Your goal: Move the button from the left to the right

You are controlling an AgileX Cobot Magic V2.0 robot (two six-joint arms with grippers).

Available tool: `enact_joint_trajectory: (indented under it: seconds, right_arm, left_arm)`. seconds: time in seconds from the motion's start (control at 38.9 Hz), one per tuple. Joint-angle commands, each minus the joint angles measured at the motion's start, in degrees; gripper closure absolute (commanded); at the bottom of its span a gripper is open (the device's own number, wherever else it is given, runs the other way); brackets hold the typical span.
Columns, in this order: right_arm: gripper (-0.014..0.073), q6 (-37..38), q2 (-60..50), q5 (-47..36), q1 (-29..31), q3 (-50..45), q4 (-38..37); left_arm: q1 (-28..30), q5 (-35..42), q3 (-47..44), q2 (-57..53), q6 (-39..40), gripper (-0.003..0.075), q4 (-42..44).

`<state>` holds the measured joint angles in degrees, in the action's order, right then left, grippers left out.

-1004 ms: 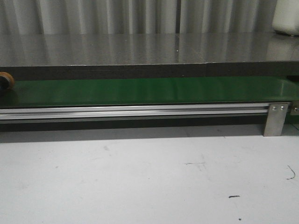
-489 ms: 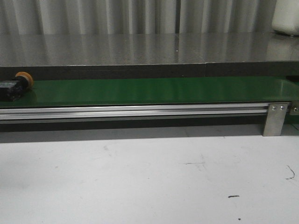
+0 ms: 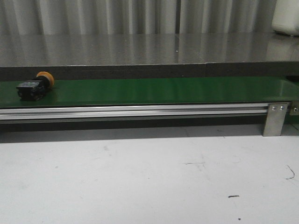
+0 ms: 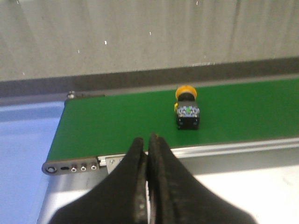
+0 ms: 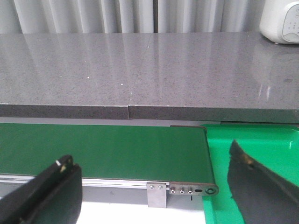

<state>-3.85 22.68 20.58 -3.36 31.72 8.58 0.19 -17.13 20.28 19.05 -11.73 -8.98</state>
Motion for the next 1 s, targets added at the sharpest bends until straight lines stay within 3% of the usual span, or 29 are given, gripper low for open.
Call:
enact_joint_trajectory:
  seconds: [0.0,0.21,0.98]
  right_arm:
    - [-0.0052,-0.2,0.8,-4.5,0.2,2.0,0.4]
    - [-0.0052,-0.2,0.8,-4.5,0.2,2.0,0.4]
    - [-0.0052,-0.2,0.8,-4.5,0.2,2.0,0.4]
  left_arm:
    - [-0.5,6.9,-0.8,-5.1,0.7,0.0741,-1.7]
    - [-0.5,7.9,-1.4,-11.1,0.7,0.0741,-1.6]
    - [-0.5,8.1,-1.5,-11.1,0.7,0.0741,-1.6]
